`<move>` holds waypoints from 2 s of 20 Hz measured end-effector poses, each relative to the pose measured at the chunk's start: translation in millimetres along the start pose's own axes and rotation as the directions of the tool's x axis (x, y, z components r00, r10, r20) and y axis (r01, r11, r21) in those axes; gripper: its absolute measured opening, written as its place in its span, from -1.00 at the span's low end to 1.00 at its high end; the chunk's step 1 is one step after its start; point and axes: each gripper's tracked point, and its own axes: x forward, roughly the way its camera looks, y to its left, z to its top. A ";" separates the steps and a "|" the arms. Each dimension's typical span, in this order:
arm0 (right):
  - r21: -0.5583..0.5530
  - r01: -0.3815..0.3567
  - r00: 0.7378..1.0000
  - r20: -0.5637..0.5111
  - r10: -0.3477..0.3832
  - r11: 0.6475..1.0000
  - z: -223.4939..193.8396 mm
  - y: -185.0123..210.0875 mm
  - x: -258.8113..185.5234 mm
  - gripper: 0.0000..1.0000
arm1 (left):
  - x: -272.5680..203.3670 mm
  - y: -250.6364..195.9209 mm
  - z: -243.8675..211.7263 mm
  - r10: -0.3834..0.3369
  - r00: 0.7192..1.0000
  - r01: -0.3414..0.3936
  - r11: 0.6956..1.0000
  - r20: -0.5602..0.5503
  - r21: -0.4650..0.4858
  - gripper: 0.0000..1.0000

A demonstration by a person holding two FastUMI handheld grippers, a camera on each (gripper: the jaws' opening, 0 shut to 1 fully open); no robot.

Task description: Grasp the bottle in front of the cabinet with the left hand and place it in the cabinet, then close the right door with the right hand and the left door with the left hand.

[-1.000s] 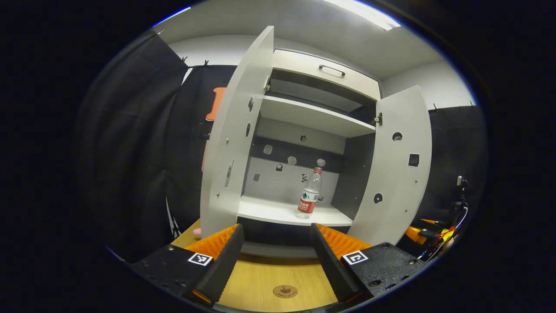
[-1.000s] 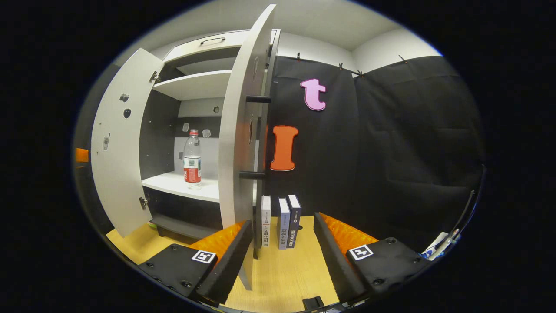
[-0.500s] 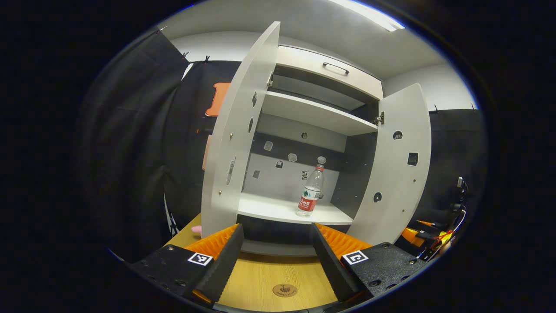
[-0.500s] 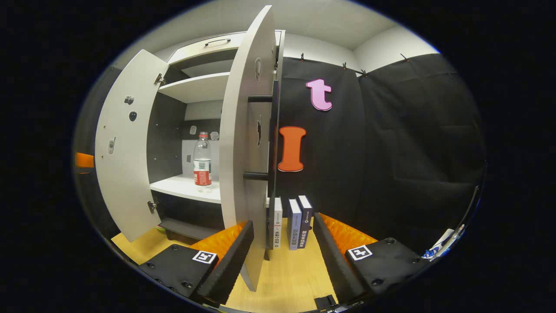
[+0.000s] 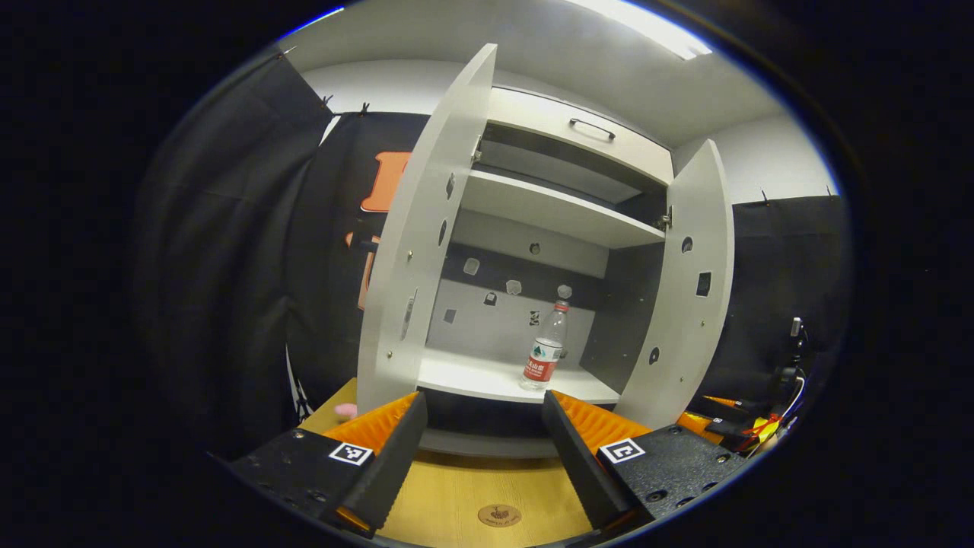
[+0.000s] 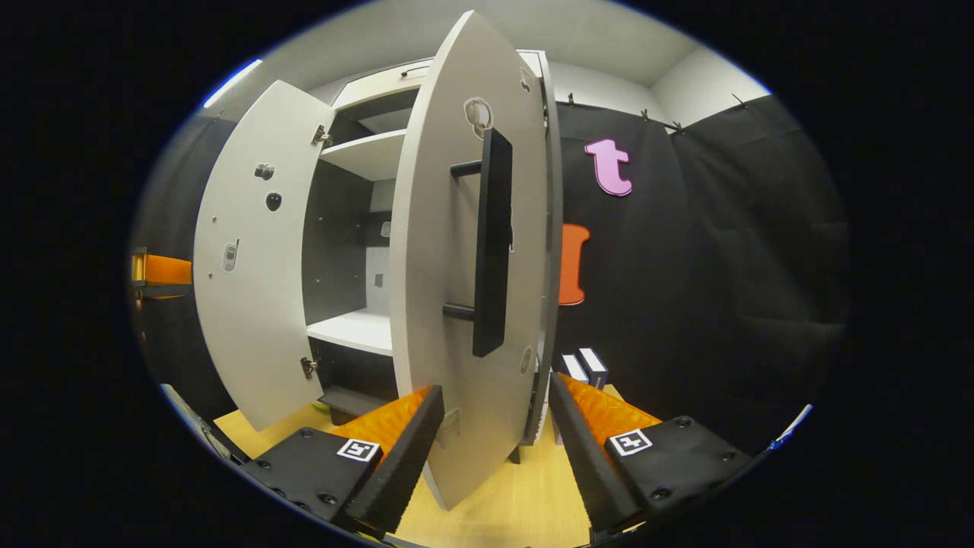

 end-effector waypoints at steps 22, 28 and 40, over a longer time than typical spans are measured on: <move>-0.050 -0.086 0.996 0.022 0.087 0.995 8.5 85.3 147.5 0.89 | -22.8 81.7 24.3 0.200 0.978 -0.201 0.979 0.056 0.013 0.86; -0.044 -0.058 0.998 0.016 0.059 0.997 9.4 85.9 154.3 0.89 | -28.3 104.0 26.4 0.249 0.967 -0.252 0.966 0.060 0.053 0.87; -0.035 -0.007 1.000 0.024 0.008 0.999 16.9 75.5 151.2 0.89 | -3.6 156.5 1.9 0.323 0.946 -0.323 0.944 0.022 0.068 0.87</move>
